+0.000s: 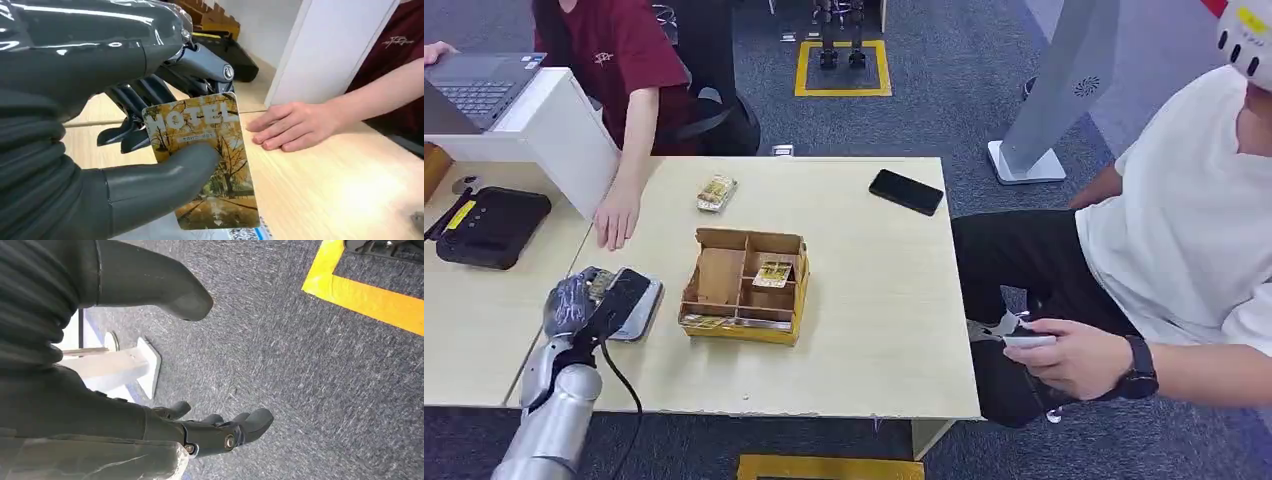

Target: Pass the card to the sensor for recognition and then transmit it.

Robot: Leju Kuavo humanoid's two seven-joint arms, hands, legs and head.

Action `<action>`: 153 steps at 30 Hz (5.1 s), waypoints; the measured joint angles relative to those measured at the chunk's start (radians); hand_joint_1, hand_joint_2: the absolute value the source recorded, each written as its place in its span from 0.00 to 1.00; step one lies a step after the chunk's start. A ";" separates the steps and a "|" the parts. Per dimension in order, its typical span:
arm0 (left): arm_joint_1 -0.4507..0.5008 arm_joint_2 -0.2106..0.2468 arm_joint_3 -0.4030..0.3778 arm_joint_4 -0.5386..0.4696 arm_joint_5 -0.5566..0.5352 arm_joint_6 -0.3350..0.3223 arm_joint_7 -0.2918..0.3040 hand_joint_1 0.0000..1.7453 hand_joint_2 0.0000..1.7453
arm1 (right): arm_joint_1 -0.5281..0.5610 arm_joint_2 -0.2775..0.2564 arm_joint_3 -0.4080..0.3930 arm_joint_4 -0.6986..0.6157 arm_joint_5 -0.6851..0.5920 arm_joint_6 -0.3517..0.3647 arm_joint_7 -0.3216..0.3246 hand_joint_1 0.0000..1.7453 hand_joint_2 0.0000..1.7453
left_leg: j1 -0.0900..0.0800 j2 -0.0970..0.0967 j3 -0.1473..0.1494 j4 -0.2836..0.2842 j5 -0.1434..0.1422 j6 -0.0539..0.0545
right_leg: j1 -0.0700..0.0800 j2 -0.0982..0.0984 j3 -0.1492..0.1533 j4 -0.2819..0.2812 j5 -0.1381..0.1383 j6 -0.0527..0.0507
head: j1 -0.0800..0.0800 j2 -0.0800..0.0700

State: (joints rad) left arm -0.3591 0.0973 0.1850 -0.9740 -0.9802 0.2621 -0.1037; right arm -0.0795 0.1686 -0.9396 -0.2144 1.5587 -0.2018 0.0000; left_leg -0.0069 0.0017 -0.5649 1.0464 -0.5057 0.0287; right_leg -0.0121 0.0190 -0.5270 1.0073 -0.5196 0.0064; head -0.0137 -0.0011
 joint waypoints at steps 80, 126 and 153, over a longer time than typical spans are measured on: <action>-0.184 -0.049 0.053 -0.187 0.209 0.416 -0.262 1.00 1.00 | 0.004 0.000 0.106 0.000 0.011 -0.012 0.018 0.00 1.00 | 0.000 -0.001 -0.001 0.000 0.004 0.000 | 0.000 0.000 -0.001 0.001 0.003 0.001 | -0.001 0.000; 0.341 0.067 -0.359 -0.738 0.200 -0.156 -0.353 0.00 1.00 | 0.017 -0.005 0.047 0.000 -0.089 -0.035 0.008 0.00 0.00 | 0.000 0.001 -0.004 0.000 0.003 0.000 | 0.000 0.002 -0.003 -0.001 0.003 0.002 | 0.000 0.000; 0.449 0.021 -0.579 -0.521 -0.513 0.416 0.098 0.00 1.00 | 0.016 -0.005 0.021 0.000 -0.044 -0.039 0.028 0.00 0.00 | -0.001 0.000 -0.004 0.000 0.004 0.001 | 0.000 0.000 -0.002 -0.001 0.004 0.003 | 0.000 0.000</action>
State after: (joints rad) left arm 0.0895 0.1186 -0.3940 -1.4951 -1.4933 0.6782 -0.0054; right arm -0.0631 0.1640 -0.9190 -0.2148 1.5145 -0.2407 0.0278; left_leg -0.0075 0.0013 -0.5691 1.0465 -0.5019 0.0295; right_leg -0.0126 0.0187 -0.5287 1.0065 -0.5157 0.0094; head -0.0141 -0.0008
